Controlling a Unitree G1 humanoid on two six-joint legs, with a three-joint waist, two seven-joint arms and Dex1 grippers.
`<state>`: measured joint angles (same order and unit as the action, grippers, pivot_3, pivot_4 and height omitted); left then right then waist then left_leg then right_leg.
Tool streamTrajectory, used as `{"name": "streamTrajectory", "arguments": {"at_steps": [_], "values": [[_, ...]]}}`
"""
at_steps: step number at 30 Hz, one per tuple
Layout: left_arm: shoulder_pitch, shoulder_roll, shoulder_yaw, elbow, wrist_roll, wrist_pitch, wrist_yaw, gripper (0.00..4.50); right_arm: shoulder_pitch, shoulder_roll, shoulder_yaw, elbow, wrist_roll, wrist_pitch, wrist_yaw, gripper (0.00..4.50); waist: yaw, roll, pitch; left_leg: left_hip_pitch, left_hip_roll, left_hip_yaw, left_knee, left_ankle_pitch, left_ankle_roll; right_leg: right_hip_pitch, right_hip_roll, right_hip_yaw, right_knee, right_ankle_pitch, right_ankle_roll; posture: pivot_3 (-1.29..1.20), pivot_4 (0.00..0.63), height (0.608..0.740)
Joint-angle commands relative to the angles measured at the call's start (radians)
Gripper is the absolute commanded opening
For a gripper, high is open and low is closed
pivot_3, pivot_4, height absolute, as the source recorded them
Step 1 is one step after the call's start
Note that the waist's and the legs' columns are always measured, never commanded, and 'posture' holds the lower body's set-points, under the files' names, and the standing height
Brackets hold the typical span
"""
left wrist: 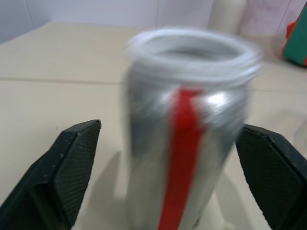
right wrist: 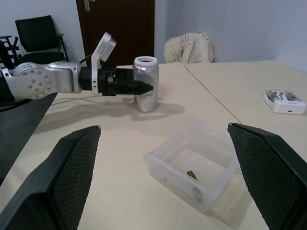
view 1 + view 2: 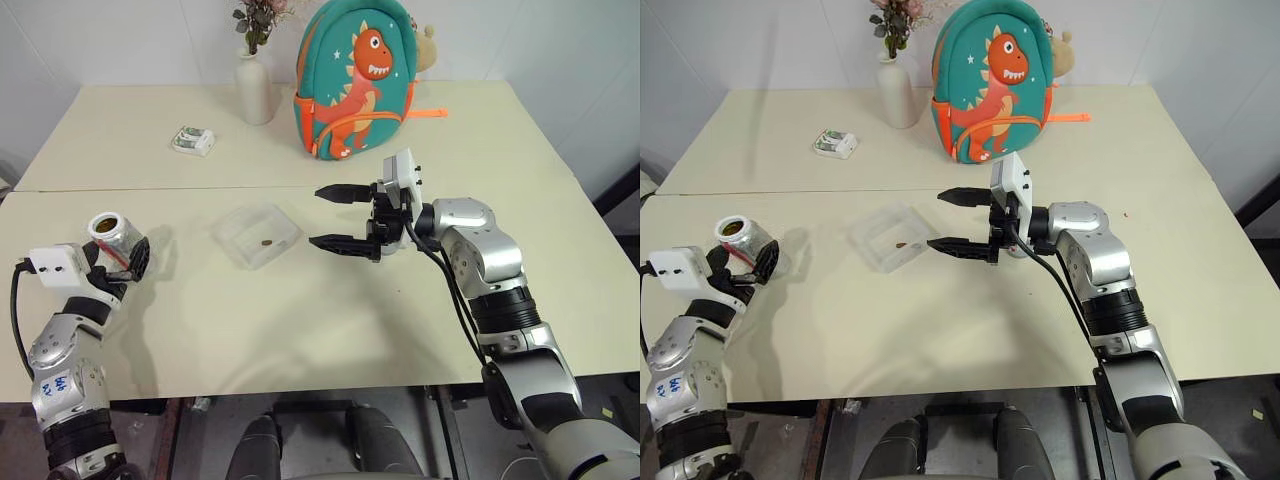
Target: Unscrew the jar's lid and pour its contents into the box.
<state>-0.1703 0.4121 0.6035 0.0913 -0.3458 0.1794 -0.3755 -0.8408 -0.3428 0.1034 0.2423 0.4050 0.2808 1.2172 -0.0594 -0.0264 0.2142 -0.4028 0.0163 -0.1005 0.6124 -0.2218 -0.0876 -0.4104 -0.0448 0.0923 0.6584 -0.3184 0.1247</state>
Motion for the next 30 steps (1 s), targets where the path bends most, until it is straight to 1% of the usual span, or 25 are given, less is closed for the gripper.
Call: {"name": "streamTrajectory", "arguments": {"at_steps": [1,5,7,9,11,12,14,17,18,21,24,27,30], "values": [[0.085,0.045,0.017,-0.132,0.002,0.042,0.027,4.48,-0.007,-0.004,-0.017,-0.034,0.019,-0.008,0.007,4.50,-0.001,0.000,0.000,0.000,0.000,0.000,0.000,0.000,0.000,0.000,0.000,0.000,0.000,0.000,0.000,0.00,0.150,0.740],[0.287,0.093,0.019,-0.339,0.010,0.124,-0.004,4.48,0.011,-0.024,-0.022,-0.044,0.018,-0.007,0.011,4.50,-0.003,0.000,0.000,0.000,0.000,0.001,-0.001,-0.001,0.000,0.000,0.000,0.001,-0.002,0.000,0.000,0.00,0.150,0.740],[0.388,0.118,0.052,-0.449,-0.001,0.154,-0.027,4.48,0.022,-0.044,-0.027,-0.052,0.019,-0.003,0.017,4.50,0.000,0.000,0.000,0.000,0.001,0.001,-0.002,-0.001,0.000,0.000,0.000,0.001,-0.003,0.000,-0.001,0.00,0.150,0.740],[0.481,0.161,0.088,-0.534,0.004,0.144,-0.083,4.48,0.030,-0.070,-0.035,-0.057,0.021,-0.002,0.025,4.50,0.002,0.000,0.000,0.000,0.001,0.001,-0.002,-0.001,0.000,0.000,0.000,0.001,-0.004,-0.001,-0.001,0.00,0.150,0.740],[0.541,0.218,0.115,-0.605,-0.035,0.115,-0.188,4.48,0.036,-0.095,-0.045,-0.061,0.020,-0.010,0.032,4.50,0.007,0.000,0.000,0.000,0.001,0.001,-0.002,-0.001,0.000,0.000,0.000,0.000,-0.005,-0.001,-0.003,0.00,0.150,0.740],[0.550,0.240,0.115,-0.626,-0.051,0.093,-0.229,4.48,0.038,-0.104,-0.048,-0.060,0.019,-0.016,0.034,4.50,0.008,0.000,0.000,0.000,0.001,0.002,-0.002,-0.001,0.000,0.000,0.000,0.000,-0.006,-0.004,-0.008,0.00,0.150,0.740],[0.518,0.279,0.082,-0.638,-0.077,0.052,-0.294,4.48,0.044,-0.122,-0.053,-0.055,0.008,-0.046,0.039,4.50,0.009,0.001,0.000,0.000,0.001,0.002,-0.002,-0.001,0.001,0.001,0.000,0.001,-0.008,-0.010,-0.019,0.00,0.150,0.740],[0.364,0.333,-0.012,-0.589,-0.123,0.026,-0.364,4.48,0.068,-0.157,-0.063,-0.058,-0.020,-0.105,0.036,4.50,0.012,0.001,0.001,0.000,0.001,0.004,-0.002,0.001,0.002,0.004,0.000,0.001,-0.014,-0.007,-0.019,0.00,0.150,0.740],[0.330,0.344,-0.032,-0.574,-0.123,0.033,-0.369,4.48,0.066,-0.164,-0.065,-0.050,-0.024,-0.115,0.038,4.50,0.009,0.001,0.001,0.000,0.001,0.005,-0.002,0.001,0.002,0.004,0.000,0.002,-0.016,-0.005,-0.018,0.00,0.150,0.740],[0.236,0.379,-0.107,-0.496,-0.132,0.008,-0.460,4.48,0.098,-0.199,-0.090,-0.082,-0.014,-0.124,0.034,4.50,0.001,0.001,0.001,0.000,0.001,0.008,-0.002,0.001,0.003,0.004,0.000,0.005,-0.018,-0.003,-0.014,0.00,0.150,0.740],[0.183,0.410,-0.138,-0.414,-0.138,-0.009,-0.534,4.48,0.125,-0.246,-0.108,-0.125,0.007,-0.076,0.036,4.50,-0.006,0.001,0.001,0.000,0.001,0.011,-0.004,0.000,0.005,0.001,0.000,0.007,-0.017,0.006,0.002,0.00,0.150,0.740],[0.160,0.412,-0.148,-0.350,-0.136,-0.028,-0.570,4.48,0.170,-0.268,-0.116,-0.173,0.010,-0.061,0.020,4.50,-0.010,0.001,0.001,0.000,0.003,0.012,-0.009,-0.001,0.005,-0.002,0.001,0.007,-0.016,0.004,0.001,0.00,0.150,0.740],[0.133,0.412,-0.150,-0.328,-0.137,-0.041,-0.585,4.48,0.192,-0.272,-0.125,-0.208,0.013,-0.048,-0.002,4.50,-0.010,0.001,0.001,-0.001,0.004,0.012,-0.011,-0.001,0.005,-0.003,0.002,0.007,-0.015,0.003,-0.001,0.00,0.150,0.740]]}}
